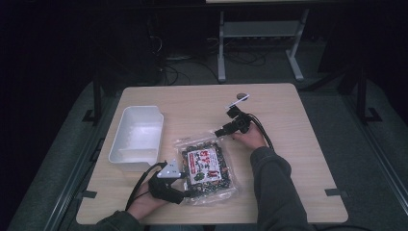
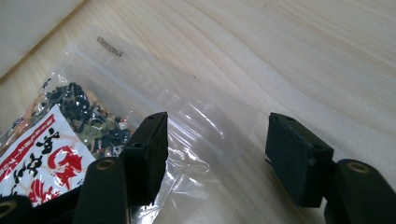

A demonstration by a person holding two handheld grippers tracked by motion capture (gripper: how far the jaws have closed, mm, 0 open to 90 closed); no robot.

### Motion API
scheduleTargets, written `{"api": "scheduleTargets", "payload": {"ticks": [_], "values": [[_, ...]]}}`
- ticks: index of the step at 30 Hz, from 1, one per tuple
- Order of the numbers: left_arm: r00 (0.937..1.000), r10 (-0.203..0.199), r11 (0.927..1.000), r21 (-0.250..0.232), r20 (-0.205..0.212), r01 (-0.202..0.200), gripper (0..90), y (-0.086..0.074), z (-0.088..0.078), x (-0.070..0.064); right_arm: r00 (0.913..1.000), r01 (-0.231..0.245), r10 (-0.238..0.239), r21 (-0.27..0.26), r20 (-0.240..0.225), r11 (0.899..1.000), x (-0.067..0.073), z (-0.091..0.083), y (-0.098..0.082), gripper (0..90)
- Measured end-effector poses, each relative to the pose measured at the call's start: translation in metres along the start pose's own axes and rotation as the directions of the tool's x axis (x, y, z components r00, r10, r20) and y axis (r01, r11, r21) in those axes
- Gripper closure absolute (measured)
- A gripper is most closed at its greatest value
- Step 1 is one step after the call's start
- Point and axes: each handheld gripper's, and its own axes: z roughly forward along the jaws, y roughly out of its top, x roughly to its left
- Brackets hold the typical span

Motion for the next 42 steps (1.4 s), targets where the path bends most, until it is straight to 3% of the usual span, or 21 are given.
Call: {"api": "scheduleTargets", "payload": {"ticks": [7, 10, 13, 17, 22, 29, 37, 42], "values": [[1.0000, -0.001, 1.0000, -0.001, -0.001, 0.001, 31.3, 0.000, 0.001, 0.000, 0.9977, -0.038, 0.036, -0.022, -0.058, 0.999, -0.006, 0.004, -0.002, 53.3], [1.0000, 0.001, 1.0000, -0.001, -0.001, -0.001, 31.3, 0.000, 0.001, 0.000, 0.9978, -0.035, 0.034, -0.014, -0.057, 0.999, -0.006, 0.005, -0.002, 60.5], [0.9999, 0.005, 1.0000, -0.002, -0.010, -0.005, 30.9, 0.000, 0.001, 0.000, 0.9996, -0.024, 0.024, 0.000, -0.015, 1.000, -0.005, 0.003, -0.002, 72.7], [0.9999, 0.005, 1.0000, -0.002, -0.011, -0.005, 30.0, 0.000, 0.001, -0.001, 0.9996, -0.020, 0.020, -0.029, -0.019, 0.999, -0.004, -0.005, -0.002, 87.0], [0.9998, -0.007, 0.9999, -0.008, -0.018, 0.007, 28.5, -0.001, 0.000, 0.000, 0.9998, 0.010, -0.011, -0.024, -0.017, 1.000, -0.001, -0.014, -0.001, 89.3], [0.9985, -0.018, 0.9975, -0.069, -0.052, 0.015, 26.6, -0.001, -0.009, 0.002, 0.9978, 0.061, -0.063, -0.095, -0.019, 0.994, 0.013, -0.044, -0.001, 89.4], [0.9935, -0.057, 0.9909, -0.127, -0.098, 0.045, 21.7, -0.001, -0.014, 0.003, 0.9911, 0.130, -0.133, -0.191, -0.002, 0.973, 0.037, -0.091, -0.012, 89.5], [0.9904, -0.074, 0.9839, -0.171, -0.117, 0.053, 20.6, -0.001, -0.017, 0.002, 0.9856, 0.166, -0.169, -0.264, 0.011, 0.950, 0.054, -0.118, -0.025, 89.5]]}}
